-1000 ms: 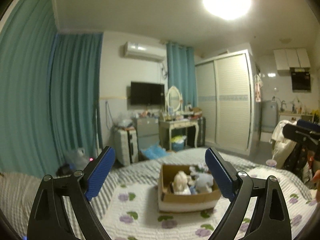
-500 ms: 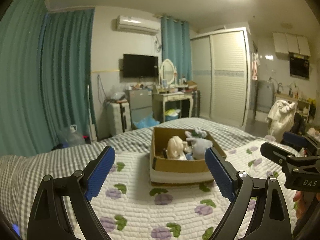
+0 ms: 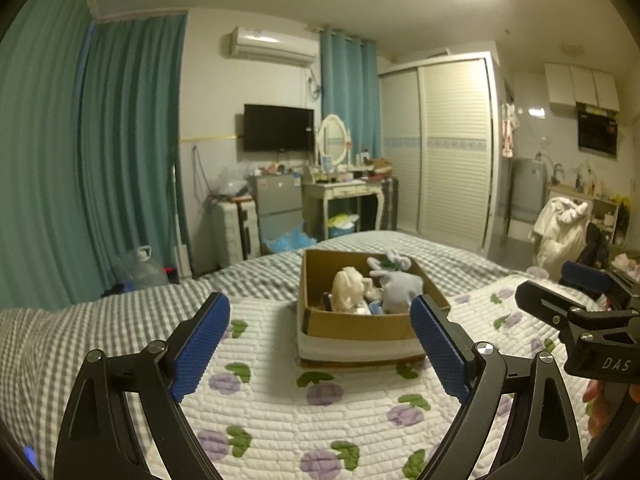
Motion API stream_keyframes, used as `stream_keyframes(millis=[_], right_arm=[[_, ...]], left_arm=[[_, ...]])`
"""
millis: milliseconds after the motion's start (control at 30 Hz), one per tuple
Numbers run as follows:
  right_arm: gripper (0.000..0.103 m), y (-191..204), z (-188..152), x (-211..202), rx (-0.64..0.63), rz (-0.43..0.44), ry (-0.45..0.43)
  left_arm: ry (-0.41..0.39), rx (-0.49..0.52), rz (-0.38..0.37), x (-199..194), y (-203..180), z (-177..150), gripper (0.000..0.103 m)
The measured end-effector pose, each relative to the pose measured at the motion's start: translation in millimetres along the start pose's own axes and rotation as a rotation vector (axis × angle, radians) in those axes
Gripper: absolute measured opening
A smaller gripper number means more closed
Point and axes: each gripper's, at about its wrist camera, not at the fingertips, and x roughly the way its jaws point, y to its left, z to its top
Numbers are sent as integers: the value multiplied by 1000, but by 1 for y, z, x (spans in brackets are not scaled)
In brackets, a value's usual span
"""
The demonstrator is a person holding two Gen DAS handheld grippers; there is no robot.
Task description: Organize soft objects
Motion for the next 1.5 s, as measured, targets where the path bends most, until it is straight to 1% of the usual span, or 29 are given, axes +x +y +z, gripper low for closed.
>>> stream_keyframes(millis=[933, 1500], right_arm=[[103, 0, 1, -5, 9, -13, -7], [103, 1, 1, -3, 15, -18, 1]], left_arm=[[15, -2, -16, 0, 4, -1, 93], [6, -3, -17, -3, 6, 2, 93]])
